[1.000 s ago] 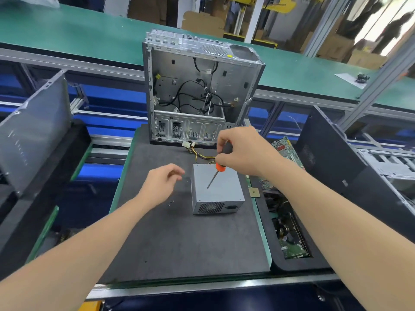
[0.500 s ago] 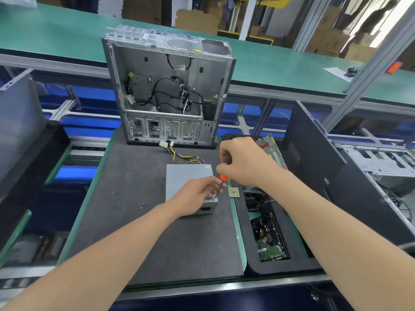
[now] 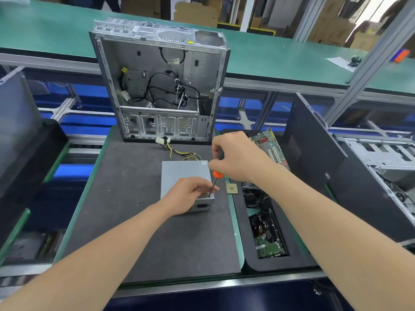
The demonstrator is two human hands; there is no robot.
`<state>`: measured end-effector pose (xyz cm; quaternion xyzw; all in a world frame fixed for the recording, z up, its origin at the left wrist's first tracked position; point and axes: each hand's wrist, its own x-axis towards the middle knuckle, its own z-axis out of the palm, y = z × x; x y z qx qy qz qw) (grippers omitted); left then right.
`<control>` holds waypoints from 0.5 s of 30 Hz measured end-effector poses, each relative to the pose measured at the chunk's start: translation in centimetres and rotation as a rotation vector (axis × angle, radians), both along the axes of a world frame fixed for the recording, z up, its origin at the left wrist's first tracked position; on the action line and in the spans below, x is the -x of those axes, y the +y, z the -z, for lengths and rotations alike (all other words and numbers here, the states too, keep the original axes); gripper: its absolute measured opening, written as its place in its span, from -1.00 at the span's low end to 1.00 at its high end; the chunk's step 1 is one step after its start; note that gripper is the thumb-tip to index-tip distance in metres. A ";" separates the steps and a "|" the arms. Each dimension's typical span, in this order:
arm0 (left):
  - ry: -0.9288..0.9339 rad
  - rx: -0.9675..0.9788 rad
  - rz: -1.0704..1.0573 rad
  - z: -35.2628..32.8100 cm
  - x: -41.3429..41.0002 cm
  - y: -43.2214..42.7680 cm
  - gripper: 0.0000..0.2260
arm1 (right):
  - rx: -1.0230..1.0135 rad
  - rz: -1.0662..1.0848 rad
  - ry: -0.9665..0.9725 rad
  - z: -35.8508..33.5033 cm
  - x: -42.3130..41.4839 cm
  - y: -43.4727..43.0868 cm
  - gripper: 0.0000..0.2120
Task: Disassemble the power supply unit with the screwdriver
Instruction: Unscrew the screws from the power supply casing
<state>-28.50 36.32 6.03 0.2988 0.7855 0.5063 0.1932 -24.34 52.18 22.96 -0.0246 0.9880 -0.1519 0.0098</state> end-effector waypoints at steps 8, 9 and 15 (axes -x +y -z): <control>0.035 0.046 0.020 0.1 0.2 -0.1 -0.49 | -0.004 -0.004 0.004 0.0 0.2 -0.1 -0.90; 0.028 0.043 0.020 0.1 0.2 -0.1 -0.50 | -0.006 -0.002 0.000 0.0 0.2 -0.1 -0.90; 0.016 0.024 0.024 0.1 0.1 -0.1 -0.51 | -0.007 -0.074 -0.053 -0.7 0.1 0.0 -0.90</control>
